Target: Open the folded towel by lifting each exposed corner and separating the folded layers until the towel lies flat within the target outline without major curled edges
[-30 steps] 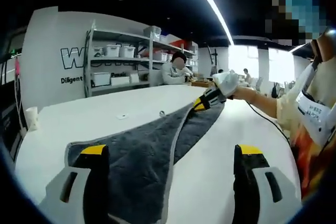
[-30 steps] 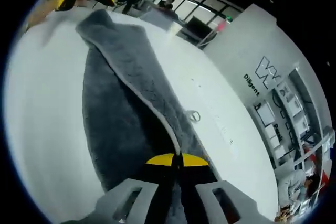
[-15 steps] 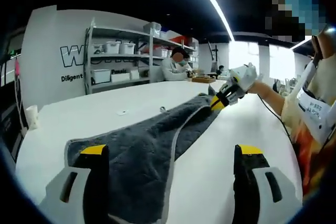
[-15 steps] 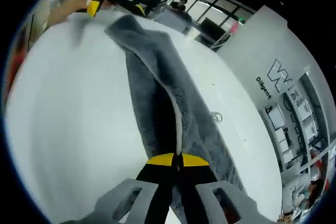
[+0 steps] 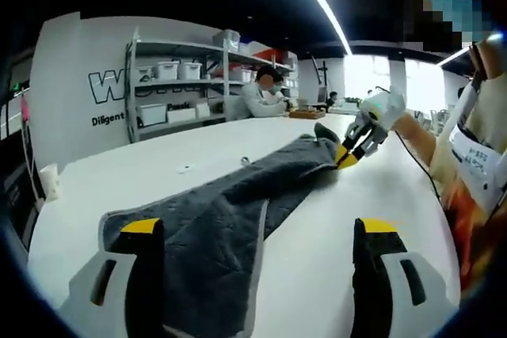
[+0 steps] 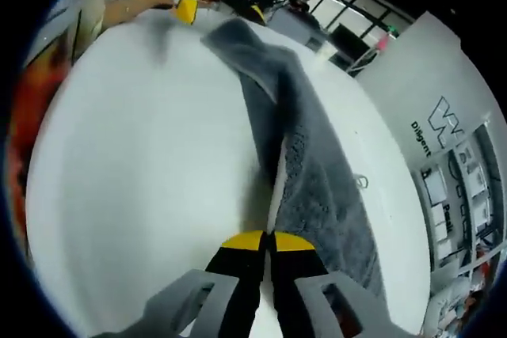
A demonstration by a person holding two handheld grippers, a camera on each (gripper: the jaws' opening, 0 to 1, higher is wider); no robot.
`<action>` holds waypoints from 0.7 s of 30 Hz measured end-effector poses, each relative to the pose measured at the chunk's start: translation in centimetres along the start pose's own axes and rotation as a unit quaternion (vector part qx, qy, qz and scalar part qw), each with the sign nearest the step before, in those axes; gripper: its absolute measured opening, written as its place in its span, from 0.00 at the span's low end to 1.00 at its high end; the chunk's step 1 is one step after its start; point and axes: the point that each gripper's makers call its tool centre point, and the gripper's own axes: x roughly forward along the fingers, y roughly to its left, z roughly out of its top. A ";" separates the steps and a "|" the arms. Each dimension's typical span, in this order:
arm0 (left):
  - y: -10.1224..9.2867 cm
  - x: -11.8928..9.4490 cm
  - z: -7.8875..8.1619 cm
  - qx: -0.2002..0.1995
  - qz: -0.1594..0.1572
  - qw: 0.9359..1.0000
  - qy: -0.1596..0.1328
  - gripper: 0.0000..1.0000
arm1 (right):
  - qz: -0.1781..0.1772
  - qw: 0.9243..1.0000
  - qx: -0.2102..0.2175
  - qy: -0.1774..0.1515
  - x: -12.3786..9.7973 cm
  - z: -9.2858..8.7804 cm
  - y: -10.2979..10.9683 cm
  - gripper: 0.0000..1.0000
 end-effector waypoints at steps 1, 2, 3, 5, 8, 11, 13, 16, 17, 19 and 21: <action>0.0 0.0 0.0 0.000 0.000 1.000 -0.001 0.98 | 0.005 1.000 0.000 0.001 -0.2 0.0 0.3 0.00; 0.0 -0.1 0.1 -0.001 -0.001 1.000 -0.002 0.98 | 0.009 1.000 0.000 0.002 -0.4 0.0 0.5 0.00; 0.0 -0.1 0.1 -0.002 -0.001 1.000 -0.003 0.98 | 0.014 1.000 0.001 0.003 -0.6 0.0 0.7 0.00; 0.0 -0.1 0.1 -0.001 -0.001 1.000 -0.002 0.98 | 0.026 1.000 0.005 0.003 -0.9 -0.1 1.3 0.00; -0.1 -0.1 0.0 0.002 -0.001 1.000 0.000 0.98 | 0.039 0.999 0.000 0.008 -1.2 -0.4 2.1 0.00; -0.2 -0.1 0.1 0.004 -0.003 1.000 0.000 0.98 | 0.040 0.999 -0.003 0.005 -1.5 -0.2 2.6 0.00; -0.2 -0.1 0.1 0.004 -0.004 1.000 -0.001 0.98 | 0.052 0.999 -0.002 0.002 -1.7 -0.1 3.3 0.00; -0.2 -0.2 0.2 0.004 -0.004 1.000 -0.002 0.98 | 0.079 0.997 -0.010 -0.002 -2.0 0.3 4.8 0.00; -0.2 -0.2 0.2 0.004 -0.004 1.000 -0.002 0.98 | 0.089 0.996 -0.012 -0.005 -2.2 0.6 5.3 0.00; -0.2 -0.2 0.2 0.005 -0.004 1.000 -0.002 0.98 | 0.101 0.995 -0.015 -0.009 -2.4 1.0 6.0 0.00; -0.3 -0.2 0.3 0.006 -0.004 1.000 -0.003 0.98 | 0.106 0.994 -0.015 -0.010 -2.4 1.2 6.4 0.00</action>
